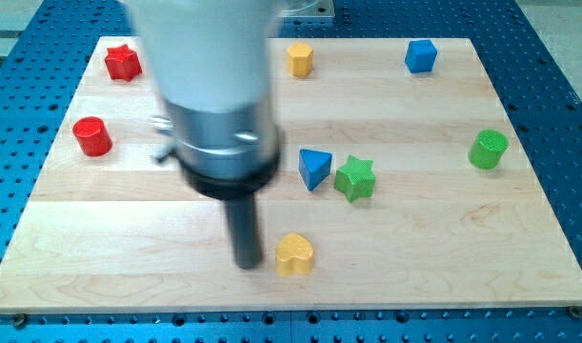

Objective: Push the yellow heart vertical to the green circle

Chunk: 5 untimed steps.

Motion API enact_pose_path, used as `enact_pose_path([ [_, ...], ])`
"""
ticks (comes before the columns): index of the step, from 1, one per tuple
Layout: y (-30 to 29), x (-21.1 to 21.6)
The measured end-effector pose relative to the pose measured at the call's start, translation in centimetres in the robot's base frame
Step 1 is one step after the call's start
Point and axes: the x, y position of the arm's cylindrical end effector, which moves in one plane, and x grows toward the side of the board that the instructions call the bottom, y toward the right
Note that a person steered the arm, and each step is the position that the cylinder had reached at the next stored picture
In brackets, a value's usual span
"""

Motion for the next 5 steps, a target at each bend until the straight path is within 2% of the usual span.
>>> enact_pose_path([
  [2, 19.7, 0.5],
  [3, 23.0, 0.5],
  [4, 15.3, -3.5],
  [5, 15.0, -8.4],
])
